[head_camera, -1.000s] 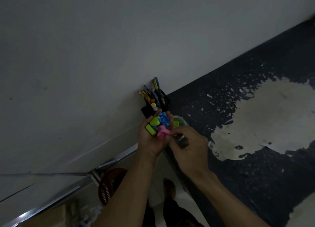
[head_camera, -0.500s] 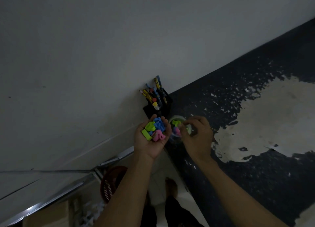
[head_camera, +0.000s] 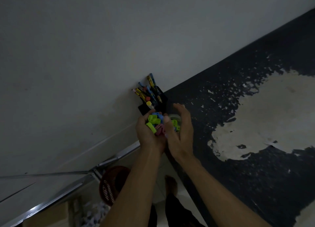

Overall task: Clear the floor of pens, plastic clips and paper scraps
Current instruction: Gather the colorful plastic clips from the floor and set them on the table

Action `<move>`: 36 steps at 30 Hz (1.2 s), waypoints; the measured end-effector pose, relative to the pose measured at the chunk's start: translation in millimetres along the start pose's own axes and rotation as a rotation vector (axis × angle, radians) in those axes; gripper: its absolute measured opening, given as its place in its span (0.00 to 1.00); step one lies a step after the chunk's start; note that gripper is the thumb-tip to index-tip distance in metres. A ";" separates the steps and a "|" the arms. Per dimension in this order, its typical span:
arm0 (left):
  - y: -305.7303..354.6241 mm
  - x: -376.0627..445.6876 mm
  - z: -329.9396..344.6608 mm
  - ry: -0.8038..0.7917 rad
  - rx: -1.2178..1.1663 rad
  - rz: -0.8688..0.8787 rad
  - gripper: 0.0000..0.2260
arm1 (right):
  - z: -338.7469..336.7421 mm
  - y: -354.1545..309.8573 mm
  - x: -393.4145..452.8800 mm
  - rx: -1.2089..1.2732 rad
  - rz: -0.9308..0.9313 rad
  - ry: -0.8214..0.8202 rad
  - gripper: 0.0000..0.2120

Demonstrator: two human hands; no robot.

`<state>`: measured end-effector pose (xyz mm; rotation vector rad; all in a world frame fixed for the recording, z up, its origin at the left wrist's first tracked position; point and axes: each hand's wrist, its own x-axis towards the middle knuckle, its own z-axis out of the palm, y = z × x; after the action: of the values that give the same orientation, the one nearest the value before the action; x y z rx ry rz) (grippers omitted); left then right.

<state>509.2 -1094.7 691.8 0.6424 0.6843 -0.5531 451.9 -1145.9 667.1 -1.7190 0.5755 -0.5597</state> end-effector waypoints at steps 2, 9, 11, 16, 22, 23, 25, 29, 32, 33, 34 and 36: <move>-3.7 3.4 2.7 0.028 0.021 0.035 0.09 | -2.9 4.9 2.1 0.082 -0.009 0.055 0.28; -19.4 19.3 4.1 0.173 0.176 0.253 0.08 | 3.0 19.1 15.3 0.141 -0.063 0.182 0.22; -20.8 22.5 4.1 0.217 0.255 0.341 0.08 | 5.2 22.3 19.2 0.160 -0.071 0.189 0.20; -25.3 21.4 8.0 0.277 0.535 0.590 0.09 | 9.3 32.2 20.6 0.194 -0.068 0.195 0.18; -29.6 18.9 2.0 0.133 1.011 0.955 0.10 | 11.2 39.0 20.7 0.198 -0.059 0.224 0.18; -30.0 19.4 1.3 0.113 1.074 0.989 0.11 | 10.9 40.2 20.5 0.202 -0.053 0.233 0.18; -29.9 22.6 -0.8 0.068 1.169 1.029 0.12 | 11.0 43.3 19.9 0.207 -0.038 0.254 0.19; -29.0 26.2 -1.6 0.000 1.271 1.024 0.12 | 12.1 47.0 20.2 0.222 -0.007 0.288 0.19; -29.4 25.5 -0.7 -0.015 1.307 1.022 0.12 | 12.0 46.8 20.8 0.237 -0.003 0.307 0.19; -29.6 24.8 -0.5 -0.017 1.304 1.024 0.12 | 11.8 46.9 21.0 0.239 -0.004 0.312 0.19; -29.7 23.9 -0.5 -0.023 1.298 1.027 0.12 | 11.8 47.1 21.3 0.241 -0.005 0.316 0.19; -29.6 23.0 -1.0 -0.032 1.287 1.036 0.11 | 12.9 48.3 21.6 0.246 -0.002 0.315 0.19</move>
<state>504.5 -1119.8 664.2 2.0126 -0.1984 0.0600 472.6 -1159.9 618.7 -1.4089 0.6957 -0.8750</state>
